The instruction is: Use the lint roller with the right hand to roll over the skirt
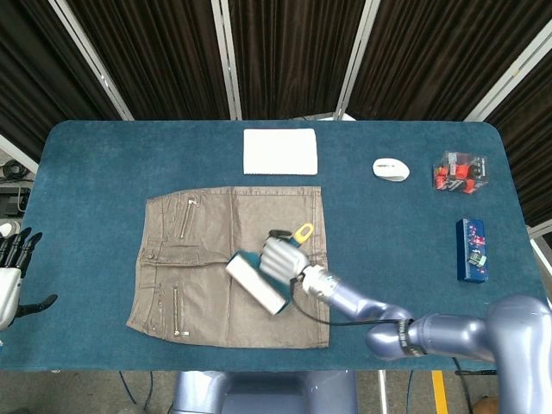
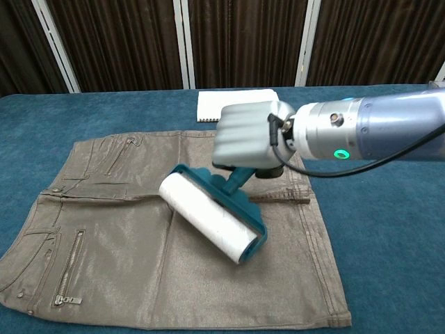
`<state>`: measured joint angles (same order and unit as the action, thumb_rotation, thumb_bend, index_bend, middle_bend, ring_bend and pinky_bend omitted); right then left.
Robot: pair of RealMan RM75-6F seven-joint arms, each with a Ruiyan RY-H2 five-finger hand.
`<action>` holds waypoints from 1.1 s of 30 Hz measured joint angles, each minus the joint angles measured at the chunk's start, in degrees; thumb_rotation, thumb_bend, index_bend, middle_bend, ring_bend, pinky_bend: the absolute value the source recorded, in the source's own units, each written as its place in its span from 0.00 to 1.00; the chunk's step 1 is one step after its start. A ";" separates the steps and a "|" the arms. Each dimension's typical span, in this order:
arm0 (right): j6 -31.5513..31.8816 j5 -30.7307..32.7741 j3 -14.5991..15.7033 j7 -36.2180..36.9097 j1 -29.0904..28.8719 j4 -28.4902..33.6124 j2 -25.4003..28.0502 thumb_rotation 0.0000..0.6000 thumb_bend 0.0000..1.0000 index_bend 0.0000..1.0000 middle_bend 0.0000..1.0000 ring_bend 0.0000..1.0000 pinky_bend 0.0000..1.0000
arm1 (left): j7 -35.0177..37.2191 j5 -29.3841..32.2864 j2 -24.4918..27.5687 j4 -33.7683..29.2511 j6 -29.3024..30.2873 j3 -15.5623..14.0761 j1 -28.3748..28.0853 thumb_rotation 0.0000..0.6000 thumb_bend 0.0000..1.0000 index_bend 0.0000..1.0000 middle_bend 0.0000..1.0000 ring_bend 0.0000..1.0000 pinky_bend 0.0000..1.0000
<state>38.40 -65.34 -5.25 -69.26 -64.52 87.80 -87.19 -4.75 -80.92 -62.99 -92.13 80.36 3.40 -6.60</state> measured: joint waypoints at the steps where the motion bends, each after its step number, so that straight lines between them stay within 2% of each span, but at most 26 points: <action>1: -0.04 0.66 0.43 -0.92 -0.61 0.02 -0.70 1.00 0.84 0.55 0.61 0.52 0.52 | -0.10 0.14 -0.06 0.07 -0.17 0.01 -0.07 1.00 0.00 0.00 0.00 0.00 0.00; 8: 1.20 3.82 3.20 -4.55 -3.10 -1.27 -3.97 1.00 0.84 0.55 0.61 0.55 0.53 | -0.57 0.96 -0.39 0.37 -0.80 0.15 -0.39 1.00 0.00 0.00 0.00 0.00 0.00; 19: 5.90 4.38 6.32 -6.17 -2.49 -8.55 -3.34 1.00 0.84 0.55 0.61 0.56 0.53 | -0.57 1.11 -0.46 0.24 -1.15 0.04 -0.61 1.00 0.00 0.00 0.00 0.00 0.00; 28: 8.21 2.74 9.03 -3.57 0.41 -19.78 -1.81 1.00 0.84 0.55 0.61 0.56 0.53 | -1.44 0.68 -0.64 -0.31 -1.18 -0.21 -0.85 1.00 0.00 0.00 0.00 0.00 0.00; 33: 9.08 0.38 9.39 -1.22 1.50 -20.85 -1.28 1.00 0.84 0.55 0.61 0.55 0.54 | -2.06 0.45 -0.87 -0.69 -1.26 -0.24 -1.15 1.00 0.00 0.00 0.00 0.00 0.00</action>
<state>47.48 -64.96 4.14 -70.47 -63.02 66.94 -88.47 -6.82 -80.47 -63.86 -92.82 79.10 3.16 -7.75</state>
